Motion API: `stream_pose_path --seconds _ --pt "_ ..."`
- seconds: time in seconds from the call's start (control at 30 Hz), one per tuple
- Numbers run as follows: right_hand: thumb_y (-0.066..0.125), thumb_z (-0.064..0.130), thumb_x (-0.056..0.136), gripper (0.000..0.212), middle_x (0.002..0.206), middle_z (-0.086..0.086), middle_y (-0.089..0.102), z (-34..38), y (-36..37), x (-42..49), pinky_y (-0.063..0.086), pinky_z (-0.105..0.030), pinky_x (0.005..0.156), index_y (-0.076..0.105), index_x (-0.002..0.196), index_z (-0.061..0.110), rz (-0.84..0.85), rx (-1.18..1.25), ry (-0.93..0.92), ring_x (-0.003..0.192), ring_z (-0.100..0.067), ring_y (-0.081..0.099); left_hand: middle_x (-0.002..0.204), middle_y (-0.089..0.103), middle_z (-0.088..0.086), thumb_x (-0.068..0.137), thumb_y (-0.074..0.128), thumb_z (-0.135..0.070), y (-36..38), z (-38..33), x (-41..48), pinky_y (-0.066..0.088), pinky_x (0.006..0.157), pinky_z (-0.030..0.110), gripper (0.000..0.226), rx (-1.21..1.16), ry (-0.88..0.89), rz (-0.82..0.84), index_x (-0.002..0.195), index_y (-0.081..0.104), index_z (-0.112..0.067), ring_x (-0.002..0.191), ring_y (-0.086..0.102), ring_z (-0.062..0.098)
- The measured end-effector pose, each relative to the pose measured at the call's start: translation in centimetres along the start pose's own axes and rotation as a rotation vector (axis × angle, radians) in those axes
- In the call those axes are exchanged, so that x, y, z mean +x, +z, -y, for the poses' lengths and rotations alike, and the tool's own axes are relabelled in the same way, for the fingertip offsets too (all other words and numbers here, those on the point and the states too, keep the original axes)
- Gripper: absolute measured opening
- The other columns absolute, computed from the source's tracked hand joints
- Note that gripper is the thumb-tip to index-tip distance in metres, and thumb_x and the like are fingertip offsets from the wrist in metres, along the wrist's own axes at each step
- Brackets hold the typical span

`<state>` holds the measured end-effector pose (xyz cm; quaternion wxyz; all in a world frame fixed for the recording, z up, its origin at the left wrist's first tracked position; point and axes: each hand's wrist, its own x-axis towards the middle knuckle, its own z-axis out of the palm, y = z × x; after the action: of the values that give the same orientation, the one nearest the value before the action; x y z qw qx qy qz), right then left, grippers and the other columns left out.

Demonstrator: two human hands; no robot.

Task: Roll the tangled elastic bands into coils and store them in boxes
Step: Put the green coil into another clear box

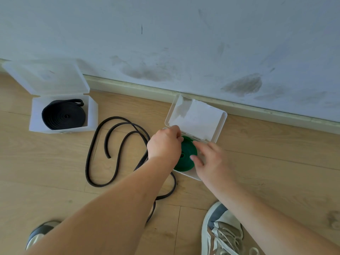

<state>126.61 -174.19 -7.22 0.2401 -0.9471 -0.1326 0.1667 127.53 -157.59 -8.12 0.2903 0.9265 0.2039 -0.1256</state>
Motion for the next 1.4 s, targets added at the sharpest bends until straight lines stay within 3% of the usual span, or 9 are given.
stream_pose_path --seconds 0.07,0.13,0.3,0.47,0.77,1.07,1.17,1.27,1.4 --pt "0.07 0.047 0.092 0.075 0.123 0.006 0.054 -0.4 0.4 -0.3 0.05 -0.027 0.089 0.036 0.157 0.034 0.148 -0.14 0.008 0.115 -0.015 0.053 0.092 0.065 0.002 0.1 0.061 -0.026 0.1 0.2 -0.1 0.055 0.061 0.038 0.011 0.025 0.068 -0.031 0.098 0.07 -0.019 0.085 0.061 0.026" --pt "0.064 0.056 0.092 0.083 0.133 0.006 0.049 -0.7 0.8 0.0 0.054 -0.033 0.089 0.022 0.16 0.036 0.195 -0.291 -0.009 0.122 -0.015 0.05 0.098 0.063 0.001 0.092 0.071 -0.019 0.2 0.9 -0.6 0.056 0.057 0.04 0.006 0.087 0.228 -0.1 0.097 0.073 -0.017 0.09 0.058 0.024" --pt "0.078 0.046 0.085 0.09 0.119 0.0 0.049 -0.7 1.4 0.1 0.054 -0.031 0.074 0.032 0.159 0.023 0.132 -0.288 -0.065 0.106 -0.018 0.054 0.119 0.067 0.001 0.069 0.089 -0.02 0.3 4.7 -2.3 0.061 0.064 0.036 0.058 0.258 0.647 -0.009 0.122 0.069 -0.015 0.105 0.064 0.024" --pt "0.087 0.043 0.076 0.089 0.111 0.0 0.051 -1.1 1.6 0.3 0.05 -0.029 0.069 0.045 0.151 0.021 0.06 -0.27 -0.093 0.096 -0.02 0.057 0.13 0.064 0.0 0.071 0.09 -0.034 -0.4 4.7 -2.4 0.06 0.075 0.037 0.084 0.348 0.634 0.083 0.145 0.055 -0.015 0.116 0.062 0.023" --pt "0.081 0.044 0.082 0.08 0.109 -0.002 0.055 -1.8 2.2 0.0 0.055 -0.03 0.069 0.048 0.15 0.015 0.063 -0.318 -0.163 0.095 -0.019 0.059 0.147 0.042 -0.002 0.09 0.069 -0.049 -0.3 3.1 -1.5 0.047 0.1 0.036 0.087 0.468 0.611 0.148 0.16 0.027 -0.018 0.132 0.042 0.022" --pt "0.065 0.054 0.092 0.08 0.124 0.002 0.044 -1.1 1.3 1.1 0.048 -0.031 0.089 0.027 0.157 0.027 0.184 -0.359 -0.056 0.115 -0.017 0.053 0.147 0.04 -0.004 0.089 0.069 -0.055 0.3 2.3 -0.6 0.041 0.107 0.038 0.091 0.491 0.533 0.232 0.16 0.023 -0.023 0.128 0.045 0.024" --pt "0.066 0.057 0.09 0.078 0.123 0.003 0.047 -0.7 0.7 1.3 0.046 -0.033 0.092 0.033 0.154 0.028 0.2 -0.362 -0.03 0.115 -0.018 0.055 0.143 0.046 -0.005 0.091 0.07 -0.045 -0.4 2.2 -0.8 0.046 0.104 0.039 0.075 0.419 0.522 0.24 0.155 0.037 -0.025 0.128 0.048 0.023" --pt "0.066 0.058 0.089 0.082 0.126 -0.001 0.051 -0.1 1.3 0.0 0.047 -0.034 0.094 0.035 0.156 0.022 0.122 -0.446 -0.079 0.117 -0.021 0.055 0.124 0.064 -0.001 0.087 0.074 -0.03 -2.1 3.5 -2.0 0.054 0.093 0.043 0.039 0.356 0.614 0.077 0.124 0.067 -0.019 0.115 0.059 0.024" --pt "0.072 0.064 0.079 0.088 0.111 -0.003 0.056 0.0 2.0 -1.0 0.055 -0.04 0.086 0.05 0.148 0.013 -0.021 -0.365 -0.157 0.106 -0.025 0.059 0.134 0.054 0.0 0.09 0.072 -0.036 -2.6 5.7 -3.9 0.06 0.081 0.041 0.038 0.23 0.305 0.016 0.126 0.065 -0.024 0.113 0.057 0.024"
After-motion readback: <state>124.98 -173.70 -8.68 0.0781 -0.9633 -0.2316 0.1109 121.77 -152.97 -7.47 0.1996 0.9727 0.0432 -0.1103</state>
